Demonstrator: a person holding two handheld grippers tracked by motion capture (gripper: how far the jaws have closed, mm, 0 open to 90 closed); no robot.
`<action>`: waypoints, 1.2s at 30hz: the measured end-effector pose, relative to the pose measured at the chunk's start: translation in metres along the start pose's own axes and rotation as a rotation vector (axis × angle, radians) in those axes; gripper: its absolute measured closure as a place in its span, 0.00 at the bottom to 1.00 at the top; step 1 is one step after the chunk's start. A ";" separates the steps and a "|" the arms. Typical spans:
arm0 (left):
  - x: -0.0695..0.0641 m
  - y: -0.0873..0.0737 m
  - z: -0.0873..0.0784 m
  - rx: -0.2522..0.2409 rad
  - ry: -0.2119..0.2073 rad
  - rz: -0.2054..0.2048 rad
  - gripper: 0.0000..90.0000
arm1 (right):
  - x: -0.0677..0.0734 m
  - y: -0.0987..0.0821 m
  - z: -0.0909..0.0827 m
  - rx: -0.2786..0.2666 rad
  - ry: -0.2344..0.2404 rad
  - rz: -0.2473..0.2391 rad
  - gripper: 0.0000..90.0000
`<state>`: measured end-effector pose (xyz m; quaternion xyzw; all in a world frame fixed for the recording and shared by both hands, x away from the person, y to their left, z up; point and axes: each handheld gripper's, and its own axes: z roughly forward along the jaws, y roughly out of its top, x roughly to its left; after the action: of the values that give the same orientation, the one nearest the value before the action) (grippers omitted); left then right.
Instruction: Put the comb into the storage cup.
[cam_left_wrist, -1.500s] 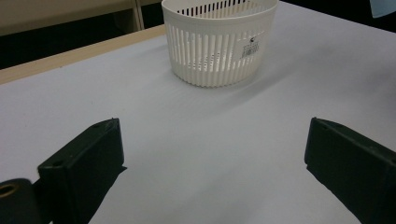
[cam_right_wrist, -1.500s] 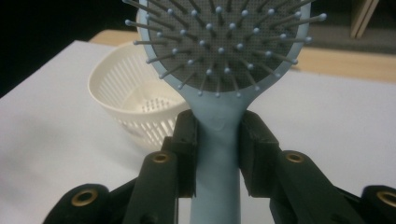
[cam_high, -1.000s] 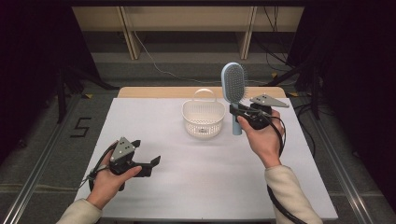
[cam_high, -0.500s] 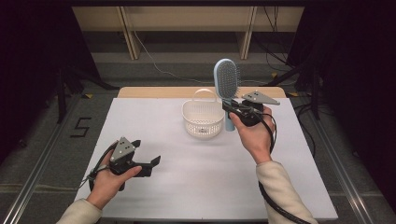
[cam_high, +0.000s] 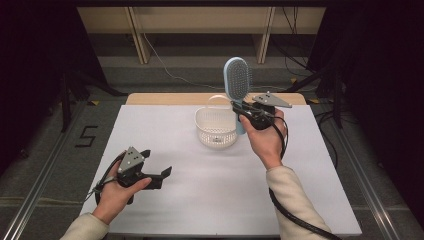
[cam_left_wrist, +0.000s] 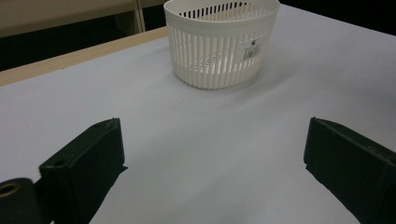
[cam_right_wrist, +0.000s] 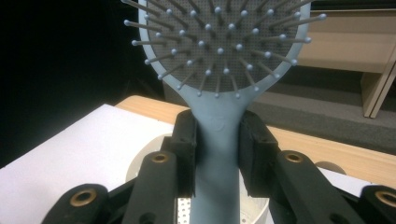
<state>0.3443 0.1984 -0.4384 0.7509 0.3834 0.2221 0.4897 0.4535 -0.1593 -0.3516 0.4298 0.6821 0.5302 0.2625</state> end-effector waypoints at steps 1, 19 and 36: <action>0.000 0.000 0.000 0.000 0.000 0.000 0.05 | 0.000 0.000 0.001 -0.002 0.000 0.001 0.78; 0.000 0.000 0.000 0.001 0.001 0.000 0.05 | 0.002 0.006 0.013 -0.017 -0.006 -0.001 0.78; 0.001 0.000 0.000 -0.002 0.000 -0.004 0.05 | 0.004 0.012 0.026 -0.015 -0.014 -0.009 0.78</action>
<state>0.3447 0.1991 -0.4384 0.7496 0.3846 0.2215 0.4910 0.4761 -0.1422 -0.3473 0.4285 0.6783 0.5310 0.2727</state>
